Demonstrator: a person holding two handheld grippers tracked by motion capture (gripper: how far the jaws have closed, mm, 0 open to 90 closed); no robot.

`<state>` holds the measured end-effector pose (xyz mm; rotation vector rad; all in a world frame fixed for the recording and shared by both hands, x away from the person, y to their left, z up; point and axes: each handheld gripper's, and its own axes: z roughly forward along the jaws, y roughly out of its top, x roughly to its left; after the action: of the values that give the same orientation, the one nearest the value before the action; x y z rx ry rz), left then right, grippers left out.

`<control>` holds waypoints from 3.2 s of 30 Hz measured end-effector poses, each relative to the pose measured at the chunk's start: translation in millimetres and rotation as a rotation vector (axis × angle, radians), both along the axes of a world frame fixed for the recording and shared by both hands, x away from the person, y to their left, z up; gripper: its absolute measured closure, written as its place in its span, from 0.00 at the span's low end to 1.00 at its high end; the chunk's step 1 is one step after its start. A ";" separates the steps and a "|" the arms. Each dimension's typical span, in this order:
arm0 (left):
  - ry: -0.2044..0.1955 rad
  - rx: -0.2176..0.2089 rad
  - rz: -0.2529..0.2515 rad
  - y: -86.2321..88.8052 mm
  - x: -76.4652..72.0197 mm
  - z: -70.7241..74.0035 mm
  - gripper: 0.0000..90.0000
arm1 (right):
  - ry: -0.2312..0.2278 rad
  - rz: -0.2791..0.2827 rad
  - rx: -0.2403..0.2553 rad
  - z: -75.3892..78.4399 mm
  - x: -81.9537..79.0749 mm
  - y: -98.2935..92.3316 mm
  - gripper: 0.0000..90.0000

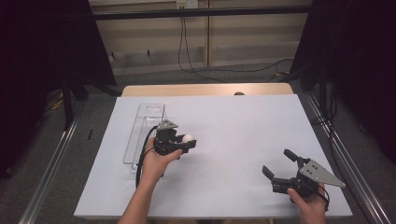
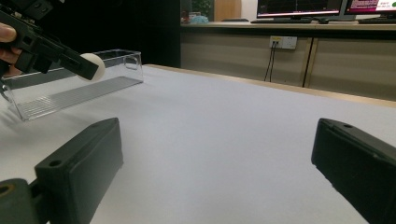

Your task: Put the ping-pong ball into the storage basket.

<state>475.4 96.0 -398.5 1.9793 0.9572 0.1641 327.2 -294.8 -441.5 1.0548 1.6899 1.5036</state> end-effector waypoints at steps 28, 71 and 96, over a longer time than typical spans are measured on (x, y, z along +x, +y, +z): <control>0.014 -0.020 0.029 12.5 2.6 5.0 0.57 | -0.003 0.000 -0.003 0.0 0.7 -0.1 0.02; 0.007 -0.016 0.060 28.8 4.6 15.2 0.57 | 0.009 -0.011 -0.004 -0.3 1.1 -1.1 0.02; 0.005 -0.003 0.074 39.5 5.7 19.4 0.57 | 0.008 -0.009 -0.002 -0.4 1.6 -0.8 0.02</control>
<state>481.1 135.5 -379.1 1.9436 1.0343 0.1998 328.8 -295.6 -441.9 1.0677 1.6900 1.4930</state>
